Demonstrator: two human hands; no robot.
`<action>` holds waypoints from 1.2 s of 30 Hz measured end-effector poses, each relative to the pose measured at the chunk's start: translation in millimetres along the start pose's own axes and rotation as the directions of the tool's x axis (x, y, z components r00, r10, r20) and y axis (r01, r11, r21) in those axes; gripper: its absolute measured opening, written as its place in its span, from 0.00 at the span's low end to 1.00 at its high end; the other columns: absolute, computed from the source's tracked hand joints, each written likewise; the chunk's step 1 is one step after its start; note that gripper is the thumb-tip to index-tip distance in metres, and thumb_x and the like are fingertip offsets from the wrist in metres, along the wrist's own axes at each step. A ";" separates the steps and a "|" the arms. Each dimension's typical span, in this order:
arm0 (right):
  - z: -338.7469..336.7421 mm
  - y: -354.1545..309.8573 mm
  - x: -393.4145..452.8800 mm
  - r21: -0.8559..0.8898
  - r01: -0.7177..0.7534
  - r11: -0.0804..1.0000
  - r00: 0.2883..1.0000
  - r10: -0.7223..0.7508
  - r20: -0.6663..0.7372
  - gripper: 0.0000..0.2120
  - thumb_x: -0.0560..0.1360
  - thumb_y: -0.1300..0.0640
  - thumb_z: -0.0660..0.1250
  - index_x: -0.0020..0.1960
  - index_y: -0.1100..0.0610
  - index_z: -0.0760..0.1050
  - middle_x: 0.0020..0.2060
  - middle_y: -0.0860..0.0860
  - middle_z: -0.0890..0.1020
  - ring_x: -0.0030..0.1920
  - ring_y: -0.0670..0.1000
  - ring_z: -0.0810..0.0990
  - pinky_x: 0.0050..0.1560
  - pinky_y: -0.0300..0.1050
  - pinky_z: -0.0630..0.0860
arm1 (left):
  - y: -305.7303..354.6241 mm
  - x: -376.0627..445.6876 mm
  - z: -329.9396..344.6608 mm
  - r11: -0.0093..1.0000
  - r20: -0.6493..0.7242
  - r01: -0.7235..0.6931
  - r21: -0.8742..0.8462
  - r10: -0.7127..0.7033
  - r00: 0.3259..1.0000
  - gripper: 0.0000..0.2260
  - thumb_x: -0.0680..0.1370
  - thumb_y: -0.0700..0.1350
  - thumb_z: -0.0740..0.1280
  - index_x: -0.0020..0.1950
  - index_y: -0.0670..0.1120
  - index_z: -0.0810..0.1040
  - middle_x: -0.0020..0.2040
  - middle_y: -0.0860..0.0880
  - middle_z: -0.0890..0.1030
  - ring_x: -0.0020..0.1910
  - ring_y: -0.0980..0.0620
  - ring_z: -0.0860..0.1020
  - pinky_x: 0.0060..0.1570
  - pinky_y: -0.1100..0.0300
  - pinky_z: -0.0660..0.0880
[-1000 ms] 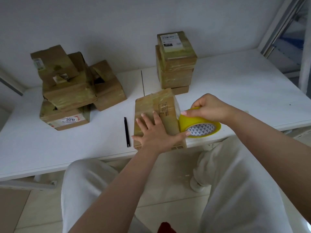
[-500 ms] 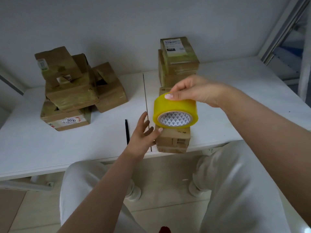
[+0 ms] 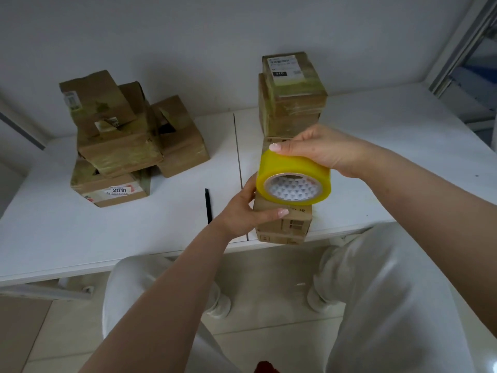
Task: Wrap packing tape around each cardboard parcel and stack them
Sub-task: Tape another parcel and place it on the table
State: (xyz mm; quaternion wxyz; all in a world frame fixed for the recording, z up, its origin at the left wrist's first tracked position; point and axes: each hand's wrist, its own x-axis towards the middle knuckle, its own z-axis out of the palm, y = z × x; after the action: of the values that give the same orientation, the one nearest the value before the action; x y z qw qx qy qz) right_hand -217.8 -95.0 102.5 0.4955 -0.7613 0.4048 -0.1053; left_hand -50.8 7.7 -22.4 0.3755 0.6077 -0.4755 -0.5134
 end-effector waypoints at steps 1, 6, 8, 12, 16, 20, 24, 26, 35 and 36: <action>-7.2 0.4 -3.9 -0.033 -0.004 0.999 1.000 0.003 -0.025 0.24 0.65 0.34 0.69 0.38 0.57 0.79 0.31 0.49 0.82 0.33 0.47 0.81 0.38 0.40 0.75 | 0.3 -0.7 -1.6 1.000 0.012 -0.022 0.001 0.022 1.000 0.38 0.69 0.53 0.78 0.73 0.64 0.62 0.69 0.58 0.71 0.67 0.54 0.71 0.61 0.54 0.77; -56.4 34.7 -32.2 -0.238 -0.184 0.954 0.981 0.164 -0.101 0.22 0.68 0.36 0.71 0.36 0.55 0.81 0.28 0.49 0.82 0.32 0.50 0.82 0.38 0.42 0.75 | 6.3 -3.7 -0.7 0.998 0.055 -0.054 0.019 0.053 0.997 0.41 0.67 0.54 0.76 0.74 0.67 0.58 0.69 0.62 0.64 0.68 0.55 0.68 0.61 0.56 0.77; -55.8 58.0 -39.0 -0.218 -0.259 0.941 0.965 0.246 -0.087 0.21 0.68 0.36 0.72 0.38 0.54 0.82 0.35 0.52 0.84 0.39 0.54 0.83 0.43 0.45 0.77 | 6.2 -3.3 -0.7 0.998 0.063 -0.048 0.031 0.046 0.997 0.41 0.67 0.55 0.76 0.74 0.68 0.57 0.70 0.61 0.64 0.69 0.53 0.68 0.62 0.53 0.76; -41.5 88.4 -35.8 -0.139 -0.295 0.945 0.955 0.287 -0.073 0.18 0.67 0.37 0.72 0.40 0.53 0.83 0.41 0.52 0.84 0.43 0.54 0.83 0.48 0.48 0.79 | 8.1 -2.9 -5.0 0.999 0.067 -0.016 0.043 0.013 0.998 0.42 0.66 0.55 0.76 0.74 0.67 0.57 0.70 0.60 0.65 0.69 0.52 0.68 0.63 0.50 0.75; -33.1 104.9 -32.0 -0.064 -0.297 0.953 0.954 0.292 -0.067 0.18 0.68 0.38 0.72 0.42 0.53 0.83 0.42 0.53 0.84 0.44 0.54 0.83 0.47 0.47 0.79 | 10.7 -2.2 -3.5 0.997 0.082 -0.004 0.075 -0.002 0.997 0.42 0.67 0.54 0.76 0.75 0.67 0.56 0.70 0.59 0.64 0.70 0.51 0.68 0.64 0.50 0.75; -21.3 111.3 -27.6 -0.025 -0.272 0.962 0.962 0.271 -0.043 0.16 0.70 0.39 0.72 0.41 0.53 0.83 0.41 0.52 0.84 0.42 0.52 0.83 0.39 0.42 0.76 | 22.9 -5.4 -2.7 0.966 0.046 0.008 0.259 -0.021 0.999 0.44 0.65 0.58 0.75 0.76 0.64 0.55 0.74 0.61 0.58 0.74 0.51 0.60 0.71 0.46 0.67; -12.8 112.2 -22.4 -0.019 -0.253 0.967 0.967 0.252 -0.042 0.17 0.70 0.40 0.71 0.44 0.54 0.83 0.42 0.51 0.84 0.40 0.50 0.83 0.37 0.41 0.76 | 56.2 -4.4 17.2 0.765 -0.049 0.018 0.644 0.018 0.999 0.54 0.57 0.71 0.71 0.77 0.65 0.46 0.79 0.54 0.37 0.79 0.47 0.40 0.75 0.37 0.50; -11.9 112.0 -20.9 -0.004 -0.240 0.971 0.970 0.240 -0.047 0.19 0.69 0.40 0.72 0.44 0.56 0.84 0.42 0.52 0.84 0.42 0.52 0.83 0.42 0.44 0.79 | 68.0 2.5 39.2 0.623 -0.002 -0.046 0.781 0.075 0.997 0.56 0.58 0.72 0.72 0.76 0.67 0.42 0.78 0.52 0.31 0.77 0.45 0.32 0.71 0.32 0.43; -25.5 100.7 -26.3 0.087 -0.134 0.987 0.989 0.139 -0.050 0.27 0.59 0.34 0.71 0.43 0.57 0.84 0.40 0.53 0.85 0.42 0.53 0.84 0.47 0.46 0.80 | 53.5 16.7 47.4 0.486 -0.020 -0.014 0.874 0.065 0.998 0.42 0.67 0.59 0.74 0.73 0.71 0.52 0.79 0.50 0.34 0.77 0.44 0.33 0.68 0.30 0.50; -27.2 93.8 -25.8 0.120 -0.098 0.988 0.993 0.106 -0.060 0.28 0.58 0.33 0.70 0.44 0.56 0.84 0.40 0.52 0.85 0.44 0.53 0.84 0.49 0.47 0.79 | 51.3 13.1 39.7 0.579 -0.038 -0.028 0.815 0.103 0.994 0.40 0.66 0.59 0.75 0.72 0.71 0.56 0.79 0.51 0.36 0.77 0.45 0.35 0.69 0.30 0.50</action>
State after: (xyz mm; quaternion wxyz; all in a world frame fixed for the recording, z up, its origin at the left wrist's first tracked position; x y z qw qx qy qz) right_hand -297.9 -111.6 43.2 0.5302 -0.7053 0.4527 -0.1284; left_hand -99.3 -17.4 14.9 0.0937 0.7145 -0.6639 -0.1999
